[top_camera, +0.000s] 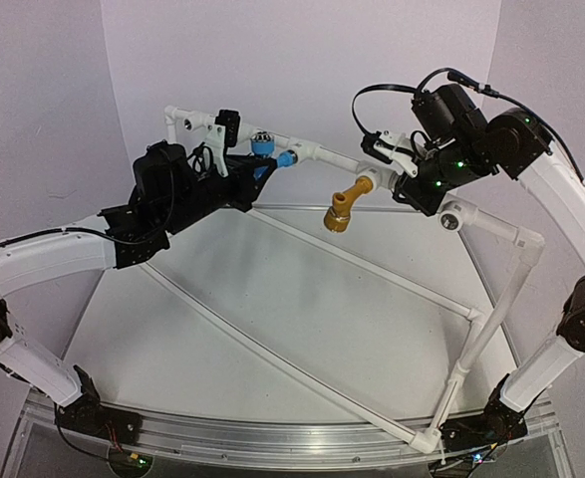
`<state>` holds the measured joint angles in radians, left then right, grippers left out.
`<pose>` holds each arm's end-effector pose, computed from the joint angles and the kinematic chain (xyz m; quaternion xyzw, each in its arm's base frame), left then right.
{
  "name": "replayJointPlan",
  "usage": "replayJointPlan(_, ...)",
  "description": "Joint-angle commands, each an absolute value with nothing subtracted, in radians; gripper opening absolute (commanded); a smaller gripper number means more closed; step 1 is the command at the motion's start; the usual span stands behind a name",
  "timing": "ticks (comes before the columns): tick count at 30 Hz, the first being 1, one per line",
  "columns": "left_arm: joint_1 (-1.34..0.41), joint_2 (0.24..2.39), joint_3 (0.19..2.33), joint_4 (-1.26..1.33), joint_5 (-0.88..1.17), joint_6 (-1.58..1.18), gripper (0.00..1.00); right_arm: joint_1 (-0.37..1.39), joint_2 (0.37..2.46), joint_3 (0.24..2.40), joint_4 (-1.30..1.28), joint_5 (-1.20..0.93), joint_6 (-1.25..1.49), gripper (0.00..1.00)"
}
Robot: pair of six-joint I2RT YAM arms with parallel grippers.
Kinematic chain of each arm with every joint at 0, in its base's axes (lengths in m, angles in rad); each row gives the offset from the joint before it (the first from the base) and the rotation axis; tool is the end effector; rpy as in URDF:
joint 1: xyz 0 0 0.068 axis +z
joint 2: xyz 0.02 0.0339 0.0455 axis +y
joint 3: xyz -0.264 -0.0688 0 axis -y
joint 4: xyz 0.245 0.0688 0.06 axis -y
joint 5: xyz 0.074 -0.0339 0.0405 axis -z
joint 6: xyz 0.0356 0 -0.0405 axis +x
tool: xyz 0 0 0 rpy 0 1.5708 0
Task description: Install the water faucets
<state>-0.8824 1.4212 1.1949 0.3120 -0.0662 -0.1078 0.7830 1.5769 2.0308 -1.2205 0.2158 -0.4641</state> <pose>0.2191 -0.2626 0.3874 0.2327 0.6350 -0.3302 0.6586 0.2137 0.2019 0.4634 -0.5000 0.7673 -0.0361 0.3999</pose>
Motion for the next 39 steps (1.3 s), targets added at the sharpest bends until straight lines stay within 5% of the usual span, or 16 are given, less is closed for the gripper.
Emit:
replayJointPlan(1,-0.890,1.496,1.238,0.180,0.042,0.019,0.00,0.802,1.611,2.043,-1.186,0.109,-0.435,0.00)
replayJointPlan(39,-0.927,1.547,1.132,0.392,-0.076,0.022,0.00,0.802,1.644,2.073,-1.122,0.179,-0.338,0.00)
